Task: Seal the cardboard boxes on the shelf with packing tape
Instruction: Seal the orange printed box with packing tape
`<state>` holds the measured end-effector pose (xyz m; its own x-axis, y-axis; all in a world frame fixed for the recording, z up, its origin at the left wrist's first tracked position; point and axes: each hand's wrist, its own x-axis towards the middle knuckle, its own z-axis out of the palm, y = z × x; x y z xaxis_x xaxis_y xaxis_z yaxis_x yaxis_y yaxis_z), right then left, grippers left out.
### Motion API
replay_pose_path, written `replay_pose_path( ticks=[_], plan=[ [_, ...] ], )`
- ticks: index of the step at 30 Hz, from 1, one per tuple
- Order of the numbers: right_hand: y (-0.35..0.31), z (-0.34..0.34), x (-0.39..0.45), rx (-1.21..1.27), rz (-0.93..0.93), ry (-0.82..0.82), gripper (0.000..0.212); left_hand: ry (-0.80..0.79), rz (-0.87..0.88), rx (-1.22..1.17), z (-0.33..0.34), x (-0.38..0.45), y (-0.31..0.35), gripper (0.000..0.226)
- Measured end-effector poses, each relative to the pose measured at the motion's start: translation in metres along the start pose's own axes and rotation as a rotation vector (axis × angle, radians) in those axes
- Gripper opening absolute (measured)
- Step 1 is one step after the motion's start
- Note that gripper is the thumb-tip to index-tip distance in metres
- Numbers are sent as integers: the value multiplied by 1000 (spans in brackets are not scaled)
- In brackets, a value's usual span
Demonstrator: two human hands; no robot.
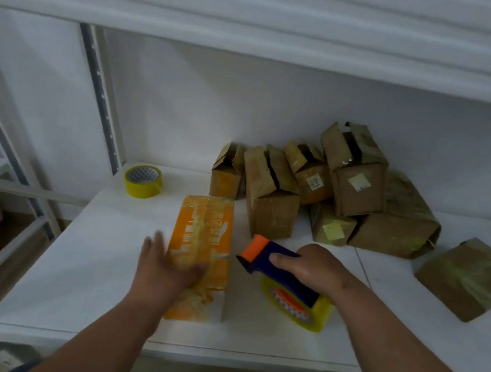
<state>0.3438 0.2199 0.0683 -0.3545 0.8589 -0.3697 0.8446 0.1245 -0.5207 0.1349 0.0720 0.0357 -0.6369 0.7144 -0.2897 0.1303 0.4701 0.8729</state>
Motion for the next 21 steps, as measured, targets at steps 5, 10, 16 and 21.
replay_pose_path(
  ticks=[5, 10, 16, 21],
  plan=[
    [8, 11, -24, -5, -41, 61, 55, -228, -259, -364, -5, -15, -6, 53],
    [30, 10, -42, 47, -34, 134, 57, -285, -202, -288, 3, -38, -5, 46],
    [72, -16, -68, 111, 9, 337, 50, -422, -145, -177, 42, -68, 8, 55],
    [117, -39, -80, 124, 76, 496, 53, -490, -94, -166, 92, -89, 35, 40]
  ],
)
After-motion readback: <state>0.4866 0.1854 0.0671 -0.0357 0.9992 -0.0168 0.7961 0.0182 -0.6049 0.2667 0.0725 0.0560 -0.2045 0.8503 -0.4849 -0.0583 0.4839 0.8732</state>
